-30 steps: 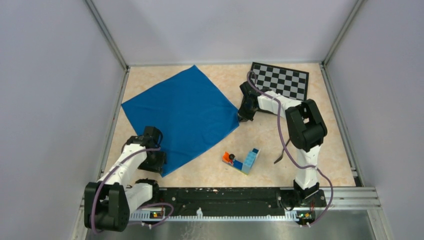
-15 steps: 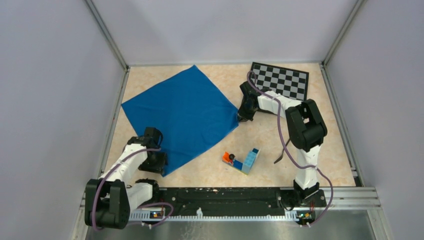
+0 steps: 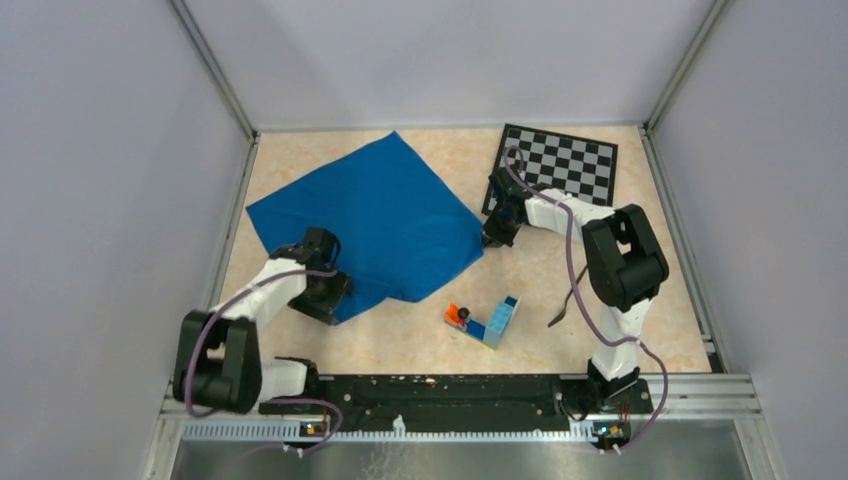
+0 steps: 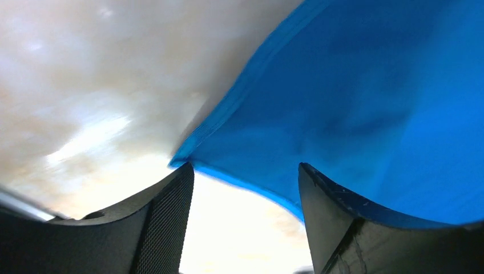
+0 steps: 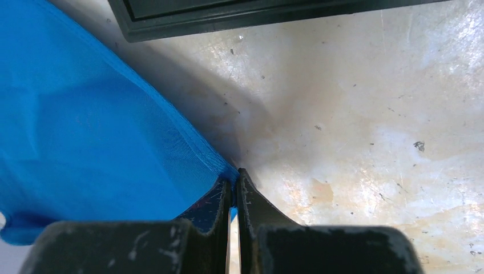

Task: Fold the napkin into a case and place the utensils inside
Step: Pick up the flattened napkin from the center of the board.

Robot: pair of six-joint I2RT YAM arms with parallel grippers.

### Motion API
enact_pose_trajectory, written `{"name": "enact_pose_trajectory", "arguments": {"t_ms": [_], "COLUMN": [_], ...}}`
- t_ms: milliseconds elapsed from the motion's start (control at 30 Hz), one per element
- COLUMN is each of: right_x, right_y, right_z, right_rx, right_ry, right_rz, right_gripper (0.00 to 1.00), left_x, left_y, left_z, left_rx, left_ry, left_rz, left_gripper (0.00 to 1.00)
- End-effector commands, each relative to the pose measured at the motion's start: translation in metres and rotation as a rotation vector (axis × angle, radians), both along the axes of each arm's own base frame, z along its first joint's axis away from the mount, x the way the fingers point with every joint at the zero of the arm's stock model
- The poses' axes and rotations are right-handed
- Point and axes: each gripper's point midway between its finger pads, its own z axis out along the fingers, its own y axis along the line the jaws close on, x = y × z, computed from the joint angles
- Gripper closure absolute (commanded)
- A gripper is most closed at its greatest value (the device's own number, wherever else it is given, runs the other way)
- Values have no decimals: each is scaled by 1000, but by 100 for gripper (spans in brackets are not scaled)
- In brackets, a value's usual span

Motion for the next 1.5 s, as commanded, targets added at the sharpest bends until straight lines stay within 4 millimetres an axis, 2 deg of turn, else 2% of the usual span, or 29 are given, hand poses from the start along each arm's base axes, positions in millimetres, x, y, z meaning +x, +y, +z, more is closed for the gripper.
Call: {"name": "enact_pose_trajectory", "arguments": {"t_ms": [0, 67, 133, 200, 267, 333, 400, 533, 600, 700, 800, 867, 967, 1100, 1267, 1367, 1467], "right_x": [10, 9, 8, 5, 5, 4, 3, 3, 2, 2, -2, -3, -3, -3, -7, -7, -3], "right_y": [-3, -2, -2, -3, -3, -1, 1, 1, 4, 11, 17, 20, 21, 17, 24, 22, 22], "right_z": [24, 22, 20, 18, 17, 16, 18, 21, 22, 24, 25, 27, 30, 31, 41, 47, 54], "right_rx": [27, 30, 33, 28, 30, 37, 44, 45, 57, 89, 128, 148, 162, 156, 222, 223, 220], "right_ry": [-88, -80, -77, -76, -84, -87, -95, -122, -131, -146, -155, -169, -191, -208, -257, -294, -332], "right_rz": [-23, -19, -12, -2, 7, 21, 41, 64, 82, 127, 154, 165, 172, 158, 180, 192, 220], "right_gripper": [100, 100, 100, 100, 100, 100, 100, 100, 100, 100, 100, 100, 100, 100, 100, 100, 100], "left_x": [-36, -41, -28, 5, 45, 80, 114, 184, 224, 267, 300, 315, 331, 354, 388, 395, 396], "left_y": [19, 28, 35, 31, 14, -1, -9, -17, -21, -25, -26, -29, -38, -48, -75, -85, -94], "left_z": [17, 38, 67, 100, 135, 156, 162, 148, 148, 130, 111, 87, 71, 62, 49, 56, 81], "left_rx": [63, 93, 136, 166, 158, 140, 132, 145, 162, 186, 181, 150, 94, 65, 8, -12, 30], "left_ry": [-110, -191, -331, -543, -771, -901, -941, -895, -928, -964, -974, -957, -959, -996, -1017, -1046, -1076], "left_rz": [64, 56, -11, -159, -303, -368, -407, -435, -454, -485, -474, -475, -487, -515, -622, -655, -769], "left_gripper": [26, 21, 19, 16, 12, 11, 11, 10, 10, 9, 8, 7, 6, 6, 7, 7, 6]}}
